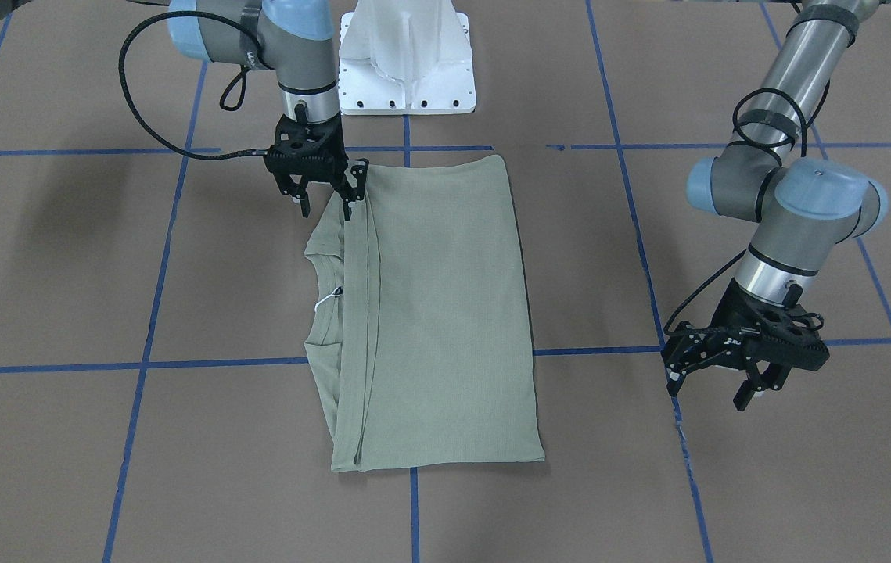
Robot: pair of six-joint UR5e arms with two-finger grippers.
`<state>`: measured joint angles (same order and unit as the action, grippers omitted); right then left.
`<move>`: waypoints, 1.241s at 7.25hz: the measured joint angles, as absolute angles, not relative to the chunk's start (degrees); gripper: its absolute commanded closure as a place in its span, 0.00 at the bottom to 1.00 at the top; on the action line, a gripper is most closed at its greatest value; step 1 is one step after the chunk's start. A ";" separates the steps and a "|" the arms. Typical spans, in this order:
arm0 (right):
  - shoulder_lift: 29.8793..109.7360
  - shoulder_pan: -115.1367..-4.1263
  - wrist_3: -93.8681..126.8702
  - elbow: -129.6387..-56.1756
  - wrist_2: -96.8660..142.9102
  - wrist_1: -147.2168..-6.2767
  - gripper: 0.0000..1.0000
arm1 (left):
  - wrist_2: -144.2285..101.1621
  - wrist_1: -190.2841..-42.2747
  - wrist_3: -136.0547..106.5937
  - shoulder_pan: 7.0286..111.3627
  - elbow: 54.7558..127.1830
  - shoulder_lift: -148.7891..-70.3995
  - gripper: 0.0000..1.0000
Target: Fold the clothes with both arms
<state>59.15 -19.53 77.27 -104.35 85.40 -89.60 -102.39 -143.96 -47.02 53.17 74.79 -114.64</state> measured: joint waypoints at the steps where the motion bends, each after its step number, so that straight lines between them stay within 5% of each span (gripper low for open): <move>1: 55.22 -19.66 74.41 -99.63 86.36 -90.34 0.12 | -102.39 -143.96 -47.02 53.17 74.78 -114.64 0.00; 3: 49.32 -19.73 69.68 -92.81 87.79 -94.13 0.23 | -102.39 -143.97 -47.02 53.17 74.77 -114.49 0.00; 8: 48.01 -19.67 63.66 -91.07 88.07 -99.15 0.29 | -102.39 -143.97 -47.02 53.10 74.79 -114.12 0.00; 9: 48.00 -19.64 63.58 -90.96 88.07 -99.20 0.48 | -102.39 -143.96 -47.02 53.09 74.79 -114.02 0.00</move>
<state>48.00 -19.64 63.58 -90.96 88.07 -99.20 -102.39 -143.96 -47.02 53.09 74.79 -114.02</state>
